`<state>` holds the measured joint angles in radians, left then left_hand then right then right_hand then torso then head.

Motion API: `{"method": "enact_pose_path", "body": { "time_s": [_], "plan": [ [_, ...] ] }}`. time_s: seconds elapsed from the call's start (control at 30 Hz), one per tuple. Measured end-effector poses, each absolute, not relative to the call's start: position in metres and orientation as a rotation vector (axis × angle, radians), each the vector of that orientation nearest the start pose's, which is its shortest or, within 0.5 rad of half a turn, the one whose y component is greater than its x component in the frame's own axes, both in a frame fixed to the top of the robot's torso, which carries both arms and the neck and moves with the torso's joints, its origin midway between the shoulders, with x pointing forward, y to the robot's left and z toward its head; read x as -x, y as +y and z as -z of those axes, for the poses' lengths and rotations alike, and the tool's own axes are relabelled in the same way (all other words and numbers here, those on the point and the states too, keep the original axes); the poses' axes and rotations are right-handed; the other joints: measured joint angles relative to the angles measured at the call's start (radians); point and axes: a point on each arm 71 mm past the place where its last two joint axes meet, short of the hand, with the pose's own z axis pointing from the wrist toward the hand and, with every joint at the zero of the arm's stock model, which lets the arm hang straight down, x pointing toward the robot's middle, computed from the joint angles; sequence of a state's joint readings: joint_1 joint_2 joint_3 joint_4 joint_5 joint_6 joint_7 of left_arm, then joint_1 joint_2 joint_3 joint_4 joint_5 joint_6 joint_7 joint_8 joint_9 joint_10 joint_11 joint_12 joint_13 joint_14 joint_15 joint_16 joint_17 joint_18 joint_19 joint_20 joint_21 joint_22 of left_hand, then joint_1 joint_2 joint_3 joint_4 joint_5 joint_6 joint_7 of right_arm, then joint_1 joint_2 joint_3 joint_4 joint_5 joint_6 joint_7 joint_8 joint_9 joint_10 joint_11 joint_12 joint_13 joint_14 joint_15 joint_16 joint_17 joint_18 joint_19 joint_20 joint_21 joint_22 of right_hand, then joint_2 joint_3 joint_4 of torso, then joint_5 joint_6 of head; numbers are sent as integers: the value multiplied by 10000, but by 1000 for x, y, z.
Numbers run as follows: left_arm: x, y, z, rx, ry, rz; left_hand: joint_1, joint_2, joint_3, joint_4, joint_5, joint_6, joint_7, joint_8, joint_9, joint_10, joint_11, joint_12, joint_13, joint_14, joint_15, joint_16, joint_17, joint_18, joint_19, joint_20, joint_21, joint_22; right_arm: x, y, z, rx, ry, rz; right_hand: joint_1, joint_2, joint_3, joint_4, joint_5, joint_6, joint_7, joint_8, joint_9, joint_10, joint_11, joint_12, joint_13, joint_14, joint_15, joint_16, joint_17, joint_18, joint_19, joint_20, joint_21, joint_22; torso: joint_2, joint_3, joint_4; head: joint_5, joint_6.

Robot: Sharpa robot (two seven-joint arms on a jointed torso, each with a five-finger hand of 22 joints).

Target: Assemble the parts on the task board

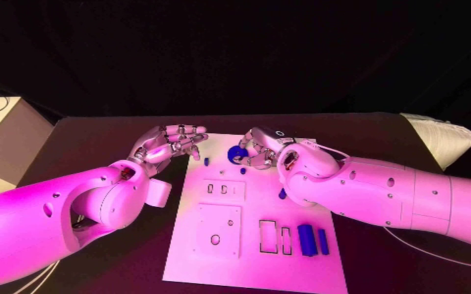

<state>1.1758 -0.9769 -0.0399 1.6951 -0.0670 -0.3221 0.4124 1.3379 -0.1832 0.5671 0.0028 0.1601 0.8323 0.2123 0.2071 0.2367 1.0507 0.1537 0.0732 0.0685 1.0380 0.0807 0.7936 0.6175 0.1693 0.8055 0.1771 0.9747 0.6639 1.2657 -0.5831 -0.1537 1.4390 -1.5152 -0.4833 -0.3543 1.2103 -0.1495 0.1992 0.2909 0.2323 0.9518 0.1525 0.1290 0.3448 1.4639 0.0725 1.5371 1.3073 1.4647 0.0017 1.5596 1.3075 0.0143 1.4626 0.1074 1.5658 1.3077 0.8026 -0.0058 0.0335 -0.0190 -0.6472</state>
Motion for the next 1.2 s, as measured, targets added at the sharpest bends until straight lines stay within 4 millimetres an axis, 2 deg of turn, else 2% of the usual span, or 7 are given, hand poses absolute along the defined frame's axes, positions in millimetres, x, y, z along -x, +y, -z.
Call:
{"method": "enact_pose_path", "body": {
  "time_s": [0.1,0.67,0.8,0.87,0.93,1.07,1.2],
  "plan": [
    [-451,223,173,10512,14418,15699,0,0,0,0,0,0,0,0,0,0,0,0,0,0,0,0,0,0,0,0,0,0,-494,-106,187,1167,15772,-5798,-64,64,26,26,0,9,-11,-27,5,0,0,0,0,0,0,0,0,1,0,0,0,-1,-1,-2,2,10,-9],
    [-452,224,174,10521,14419,15655,0,0,0,0,0,1,-1,0,9,-36,36,-3,0,0,0,39,1,0,1,-1,0,0,-484,-121,186,746,15476,-5944,-60,60,96,-43,0,11,-10,51,19,0,-1,0,0,0,0,0,-1,0,0,-1,-1,-3,-20,7,-5,39,-8],
    [-453,224,174,10518,14427,15664,0,0,0,0,0,1,-1,0,8,-36,36,-3,0,1,0,39,-10,0,1,-1,0,0,-478,-132,180,334,15154,-6164,309,-60,398,-106,276,11,-10,11,10,0,0,-24,0,0,0,0,-1,1,0,-1,-113,-4,-43,9,-12,13,35],
    [-454,223,174,10514,14435,15676,0,0,0,0,0,1,-1,0,8,-36,36,-3,0,0,0,39,-10,0,1,-1,0,0,-476,-141,175,1,15022,-6300,412,-137,486,-158,348,11,-10,11,4,0,-1,-52,0,1,0,0,-1,0,0,-1,-152,0,-60,9,-18,6,57],
    [-454,223,175,10515,14432,15670,0,0,0,0,0,1,-1,0,8,-36,35,-3,0,0,0,39,-10,0,1,-1,0,0,-475,-152,169,-316,14935,-6433,816,-153,744,-294,205,11,-10,-37,4,0,-1,-52,0,1,-1,0,-1,0,0,-1,-152,4,-84,11,-35,-8,71],
    [-455,223,175,10510,14432,15675,0,0,0,0,0,1,-1,0,8,-35,35,-3,0,0,0,39,-10,0,2,-1,0,0,-476,-184,160,-1034,14825,-6719,1446,-341,1231,-763,152,48,25,-93,-27,0,-1,-93,0,0,-1,0,-2,0,0,-1,-152,4,-145,25,-87,-49,101],
    [-456,219,176,10485,14469,15754,0,0,0,0,0,1,-1,0,20,-35,35,-4,0,0,0,39,-19,0,2,-1,0,0,-478,-221,155,-1676,14787,-6960,1636,-530,1466,-998,98,48,25,-93,-39,0,-1,-93,0,1,0,0,-2,0,0,-1,-152,3,-207,43,-141,-96,139]
  ]
}}
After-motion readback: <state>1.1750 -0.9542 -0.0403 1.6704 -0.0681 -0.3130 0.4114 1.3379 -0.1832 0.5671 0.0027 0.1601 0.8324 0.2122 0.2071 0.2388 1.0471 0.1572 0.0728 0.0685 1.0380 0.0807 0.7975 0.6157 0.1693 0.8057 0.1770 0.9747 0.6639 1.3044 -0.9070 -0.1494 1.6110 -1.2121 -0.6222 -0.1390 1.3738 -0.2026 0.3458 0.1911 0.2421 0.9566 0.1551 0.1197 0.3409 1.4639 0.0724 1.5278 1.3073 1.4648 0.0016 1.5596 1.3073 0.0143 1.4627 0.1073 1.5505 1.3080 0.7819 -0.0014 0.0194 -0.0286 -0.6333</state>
